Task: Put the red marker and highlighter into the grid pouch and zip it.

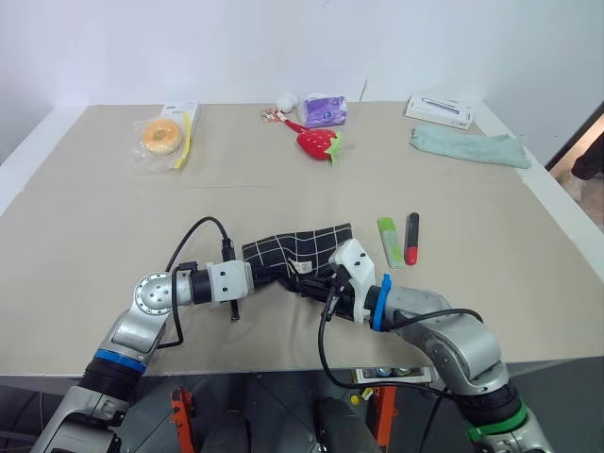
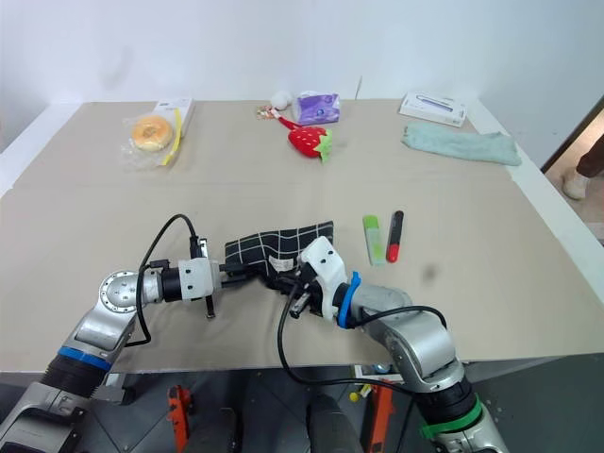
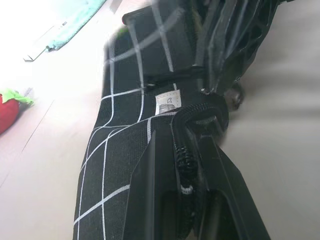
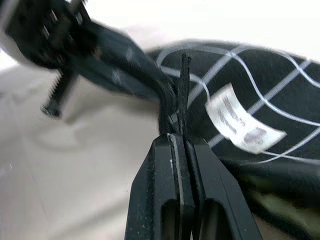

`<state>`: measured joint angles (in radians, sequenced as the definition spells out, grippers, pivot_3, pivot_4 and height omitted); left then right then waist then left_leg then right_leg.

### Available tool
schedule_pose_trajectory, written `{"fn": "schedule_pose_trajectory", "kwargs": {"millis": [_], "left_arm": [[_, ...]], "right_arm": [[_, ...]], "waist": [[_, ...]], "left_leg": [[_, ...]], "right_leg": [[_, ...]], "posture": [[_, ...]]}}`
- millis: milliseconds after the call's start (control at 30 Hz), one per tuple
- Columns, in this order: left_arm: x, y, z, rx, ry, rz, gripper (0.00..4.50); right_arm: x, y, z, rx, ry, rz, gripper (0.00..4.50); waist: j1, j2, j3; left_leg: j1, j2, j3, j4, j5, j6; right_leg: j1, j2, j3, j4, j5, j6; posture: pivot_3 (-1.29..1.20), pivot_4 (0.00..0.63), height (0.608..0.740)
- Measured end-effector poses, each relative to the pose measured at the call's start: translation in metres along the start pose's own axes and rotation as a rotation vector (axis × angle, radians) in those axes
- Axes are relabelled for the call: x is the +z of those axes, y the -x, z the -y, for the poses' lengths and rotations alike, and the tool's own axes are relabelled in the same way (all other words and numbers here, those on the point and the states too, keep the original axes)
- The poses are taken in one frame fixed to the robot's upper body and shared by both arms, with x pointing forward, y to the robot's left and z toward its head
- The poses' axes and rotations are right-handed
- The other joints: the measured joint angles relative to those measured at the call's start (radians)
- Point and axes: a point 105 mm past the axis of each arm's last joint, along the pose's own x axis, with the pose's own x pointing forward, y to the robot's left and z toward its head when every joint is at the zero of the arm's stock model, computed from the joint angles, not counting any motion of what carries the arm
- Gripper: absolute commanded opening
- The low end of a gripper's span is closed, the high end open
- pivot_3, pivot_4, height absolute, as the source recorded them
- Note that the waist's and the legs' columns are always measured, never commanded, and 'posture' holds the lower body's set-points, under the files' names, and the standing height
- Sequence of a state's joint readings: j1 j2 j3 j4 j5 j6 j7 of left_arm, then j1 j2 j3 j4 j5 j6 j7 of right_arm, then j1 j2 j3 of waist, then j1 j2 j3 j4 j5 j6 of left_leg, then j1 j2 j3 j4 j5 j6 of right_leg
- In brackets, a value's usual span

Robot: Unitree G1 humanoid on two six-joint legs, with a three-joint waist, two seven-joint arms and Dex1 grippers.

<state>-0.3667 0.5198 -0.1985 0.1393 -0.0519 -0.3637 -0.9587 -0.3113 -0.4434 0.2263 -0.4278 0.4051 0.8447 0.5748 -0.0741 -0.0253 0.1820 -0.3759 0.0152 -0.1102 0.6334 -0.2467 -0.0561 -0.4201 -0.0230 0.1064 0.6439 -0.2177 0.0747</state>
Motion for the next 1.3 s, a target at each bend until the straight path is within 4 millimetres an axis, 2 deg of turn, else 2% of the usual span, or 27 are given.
{"fn": "schedule_pose_trajectory", "kwargs": {"millis": [133,200,567,767,1000,1300], "left_arm": [[0.000,-0.001,0.001,-0.004,0.001,0.003,0.00],[0.000,-0.001,0.002,-0.008,0.002,0.003,0.00],[0.000,-0.001,0.001,-0.002,0.002,0.003,0.00],[0.000,0.000,-0.001,0.005,0.003,0.004,0.00],[0.001,0.000,-0.001,0.005,0.009,0.005,0.00],[0.001,-0.001,-0.001,0.015,0.015,0.007,0.00]], "right_arm": [[-0.016,0.012,0.007,-0.003,0.055,-0.097,0.03],[-0.017,0.015,0.006,0.004,0.080,-0.104,0.03],[-0.007,0.000,-0.007,0.034,0.014,-0.032,0.03],[0.009,-0.007,-0.012,0.059,-0.041,0.034,0.03],[-0.004,-0.004,-0.010,0.051,0.005,-0.047,0.03],[0.002,-0.010,-0.017,0.078,0.008,-0.026,0.03]], "waist": [[0.001,0.000,0.000],[0.001,-0.001,0.000],[-0.001,-0.001,0.000],[-0.001,-0.001,0.000],[0.000,-0.001,0.000],[-0.001,-0.001,0.000]], "left_leg": [[0.000,0.000,0.000,0.000,0.000,0.000],[0.000,0.000,0.000,0.000,0.000,0.000],[0.000,0.000,0.000,0.000,0.000,0.000],[0.001,0.000,0.000,0.000,0.000,0.000],[0.000,0.000,0.000,0.000,0.000,0.000],[0.000,0.000,0.000,0.000,0.000,0.000]], "right_leg": [[0.000,0.000,0.000,0.000,0.000,0.000],[0.001,0.000,0.000,0.000,0.000,0.001],[0.000,0.000,0.000,0.000,0.000,0.000],[0.000,0.000,0.000,0.001,0.000,0.000],[0.000,0.000,0.000,0.000,0.000,0.000],[0.000,0.000,-0.001,0.001,0.000,0.000]], "posture": [[0.00,0.150,0.740],[0.00,0.150,0.740],[0.00,0.150,0.740],[0.00,0.150,0.740],[0.00,0.150,0.740],[0.00,0.150,0.740]]}}
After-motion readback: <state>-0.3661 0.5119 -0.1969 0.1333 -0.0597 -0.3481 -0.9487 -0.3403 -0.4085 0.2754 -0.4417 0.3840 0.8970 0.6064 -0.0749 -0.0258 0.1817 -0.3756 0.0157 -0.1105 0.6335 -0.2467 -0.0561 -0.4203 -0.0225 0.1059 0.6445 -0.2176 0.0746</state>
